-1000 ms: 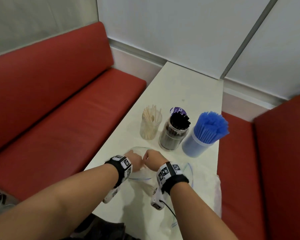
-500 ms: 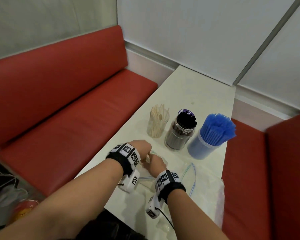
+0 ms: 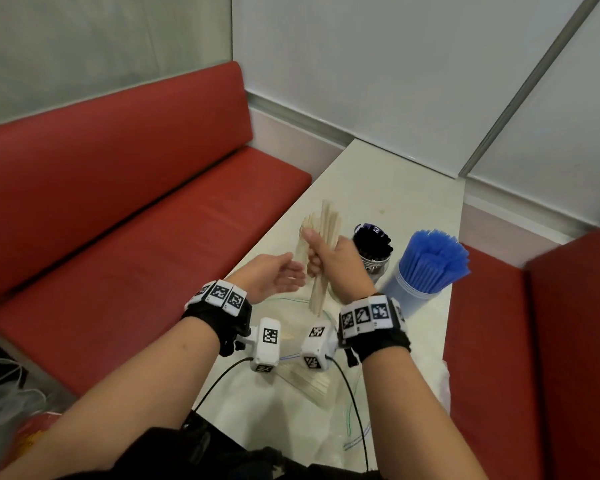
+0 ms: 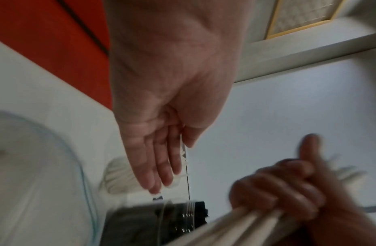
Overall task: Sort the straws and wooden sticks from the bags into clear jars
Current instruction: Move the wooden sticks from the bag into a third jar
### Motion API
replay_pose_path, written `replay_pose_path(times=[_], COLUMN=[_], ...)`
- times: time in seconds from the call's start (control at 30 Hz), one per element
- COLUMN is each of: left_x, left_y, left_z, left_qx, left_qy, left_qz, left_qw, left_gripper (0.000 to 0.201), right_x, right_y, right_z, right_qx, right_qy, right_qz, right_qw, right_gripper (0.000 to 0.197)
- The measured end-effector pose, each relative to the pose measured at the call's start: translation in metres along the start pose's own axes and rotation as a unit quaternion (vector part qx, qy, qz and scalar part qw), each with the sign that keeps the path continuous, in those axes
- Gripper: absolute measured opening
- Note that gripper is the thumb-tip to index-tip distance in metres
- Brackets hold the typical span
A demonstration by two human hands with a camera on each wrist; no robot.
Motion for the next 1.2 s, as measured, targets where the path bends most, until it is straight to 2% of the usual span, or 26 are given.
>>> replay_pose_path(times=[0.07,0.13,0.2,0.27,0.5,0.6,0.7,0.77,0.83,0.9,0.97,1.03,1.07,1.13,1.2], left_x=[-0.011,-0.021,-0.025,-0.024,-0.024,-0.031,-0.041,-0.047,-0.049,-0.047,-0.040,-0.033,-0.030,-0.027,-0.029], left_y=[0.009,0.021,0.029,0.032,0.025,0.015,0.007,0.006,0.007,0.008,0.008,0.009,0.010,0.011,0.011], left_z=[-0.002,-0.003,-0.002,0.000,0.013,0.021,0.026,0.030,0.035,0.040,0.043,0.047,0.050,0.056,0.058], left_qx=[-0.074,-0.139,-0.163,-0.176,-0.118,-0.097,-0.054,-0.023,0.009,0.037,0.053,0.049,0.036,-0.010,-0.072], left_qy=[-0.094,-0.158,-0.194,-0.202,-0.221,-0.208,-0.188,-0.152,-0.113,-0.070,-0.010,0.058,0.070,0.040,-0.029], left_qz=[-0.057,-0.145,-0.221,-0.245,-0.244,-0.236,-0.222,-0.190,-0.147,-0.073,0.061,0.191,0.239,0.335,0.469], left_qw=[0.991,0.967,0.942,0.932,0.937,0.944,0.955,0.970,0.983,0.994,0.997,0.979,0.968,0.941,0.880], left_gripper=[0.050,0.051,0.042,0.036,0.015,0.026,0.024,0.021,0.027,0.038,0.040,0.038,0.038,0.036,0.035], right_x=[-0.025,-0.038,-0.042,-0.041,-0.036,-0.034,-0.030,-0.026,-0.022,-0.022,-0.026,-0.033,-0.036,-0.037,-0.029], right_y=[-0.007,-0.009,-0.010,-0.010,-0.026,-0.040,-0.052,-0.055,-0.055,-0.059,-0.066,-0.072,-0.074,-0.073,-0.066], right_z=[0.000,-0.002,-0.004,-0.007,-0.007,-0.005,0.000,0.003,0.010,0.024,0.044,0.066,0.075,0.092,0.106], right_qx=[0.005,0.021,0.035,0.031,-0.016,-0.077,-0.150,-0.188,-0.191,-0.164,-0.090,0.012,0.053,0.099,0.107], right_qy=[-0.010,-0.018,-0.035,-0.043,-0.033,-0.012,0.024,0.055,0.073,0.069,0.049,0.026,0.018,0.017,0.039], right_qz=[0.046,0.052,0.015,-0.014,-0.082,-0.141,-0.183,-0.170,-0.157,-0.174,-0.198,-0.205,-0.201,-0.208,-0.231], right_qw=[0.999,0.998,0.999,0.999,0.996,0.987,0.971,0.966,0.966,0.968,0.975,0.978,0.978,0.973,0.966], right_gripper=[0.042,0.042,0.042,0.040,0.039,0.024,0.014,0.011,0.009,0.005,0.003,0.003,0.005,0.008,0.006])
Point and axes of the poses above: each hand's wrist, its own z-axis towards the middle knuckle, its own y-axis out of the palm, x = y × z, the point moved 1 cm from there along z, towards the middle knuckle, and after that the axes turned 14 degrees about -z, right-handed, at the moved point
